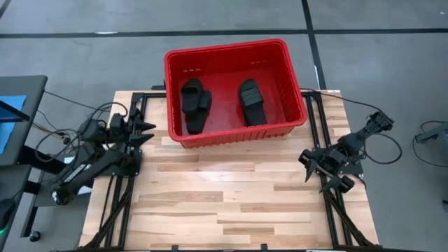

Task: Pick and place slides into bin
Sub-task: Return to Home Position

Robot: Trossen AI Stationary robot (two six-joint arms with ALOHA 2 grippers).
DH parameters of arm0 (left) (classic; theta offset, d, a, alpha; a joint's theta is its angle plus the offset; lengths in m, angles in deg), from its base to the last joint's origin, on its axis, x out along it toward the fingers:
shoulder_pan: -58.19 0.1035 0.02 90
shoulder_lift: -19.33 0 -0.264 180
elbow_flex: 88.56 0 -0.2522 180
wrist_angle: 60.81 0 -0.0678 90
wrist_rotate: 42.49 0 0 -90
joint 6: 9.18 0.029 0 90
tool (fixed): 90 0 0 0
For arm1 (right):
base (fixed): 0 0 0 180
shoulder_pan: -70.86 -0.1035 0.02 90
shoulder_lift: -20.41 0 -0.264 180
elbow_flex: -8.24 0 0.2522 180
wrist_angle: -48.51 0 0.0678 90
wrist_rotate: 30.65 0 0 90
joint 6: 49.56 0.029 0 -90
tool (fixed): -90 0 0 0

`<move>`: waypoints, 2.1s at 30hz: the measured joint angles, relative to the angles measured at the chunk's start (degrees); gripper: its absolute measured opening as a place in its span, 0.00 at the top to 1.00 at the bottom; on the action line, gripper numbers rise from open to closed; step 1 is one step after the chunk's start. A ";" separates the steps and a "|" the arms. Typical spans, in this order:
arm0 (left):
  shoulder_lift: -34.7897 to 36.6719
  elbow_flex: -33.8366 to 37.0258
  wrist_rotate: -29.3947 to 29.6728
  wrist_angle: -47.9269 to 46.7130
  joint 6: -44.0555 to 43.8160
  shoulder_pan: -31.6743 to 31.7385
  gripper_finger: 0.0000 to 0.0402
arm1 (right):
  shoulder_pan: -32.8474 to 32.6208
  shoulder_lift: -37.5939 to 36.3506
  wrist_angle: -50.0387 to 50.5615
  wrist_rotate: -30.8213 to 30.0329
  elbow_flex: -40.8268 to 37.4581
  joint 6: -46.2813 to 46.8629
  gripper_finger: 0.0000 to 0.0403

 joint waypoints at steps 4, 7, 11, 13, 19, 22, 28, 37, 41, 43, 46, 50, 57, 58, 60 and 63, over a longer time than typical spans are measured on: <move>0.00 3.90 6.27 9.01 0.23 -6.87 0.59 | -0.04 -2.03 1.07 0.00 0.00 0.07 0.39; -0.02 7.78 8.18 14.63 0.07 -14.11 0.59 | -0.02 -2.91 1.21 0.00 0.00 0.94 0.39; -0.04 10.66 13.36 18.25 2.18 -25.76 0.59 | -0.04 -3.17 1.30 0.00 0.00 3.61 0.39; -0.02 10.66 17.39 16.72 4.14 -31.72 0.59 | -0.04 -3.17 1.57 0.00 0.00 3.87 0.39; -1.05 11.09 34.75 12.07 7.76 -49.46 0.59 | -0.04 -3.17 4.38 0.00 0.00 3.60 0.39; -2.28 12.66 45.40 12.10 9.68 -58.13 0.59 | -0.04 -3.15 5.61 0.00 -0.02 3.58 0.39; -2.47 16.17 61.76 13.59 14.08 -71.33 0.59 | -0.09 -3.15 8.05 0.01 -0.02 4.50 0.39; -2.04 18.73 71.68 10.33 9.01 -79.16 0.59 | -0.09 -3.15 12.36 0.02 -0.02 4.76 0.39; -2.02 18.77 75.40 9.08 7.39 -79.93 0.59 | -0.11 -3.23 12.71 0.00 -1.46 4.44 0.39; -2.05 18.77 76.54 9.01 7.49 -79.97 0.59 | -0.11 -3.22 11.90 0.00 -4.01 4.44 0.39; -2.04 18.79 78.12 9.73 7.43 -79.97 0.59 | -0.09 -3.21 9.25 -0.43 -7.65 4.37 0.39; -2.05 18.82 78.80 9.79 6.31 -79.97 0.59 | 0.00 -3.10 9.16 -3.23 -7.63 1.73 0.39; -2.03 18.84 78.45 6.60 2.55 -79.97 0.59 | 0.00 -3.10 10.59 -3.05 -7.63 0.42 0.39; -2.08 18.84 78.16 6.32 2.40 -79.97 0.59 | 0.00 -3.08 10.66 -3.05 -7.63 0.42 0.39; -2.12 18.82 77.91 6.32 2.38 -79.97 0.59 | 0.00 -3.10 10.66 -3.04 -7.63 0.42 0.39; -2.08 18.82 77.71 6.28 2.38 -79.97 0.59 | 0.00 -3.10 11.12 -3.04 -7.63 0.42 0.39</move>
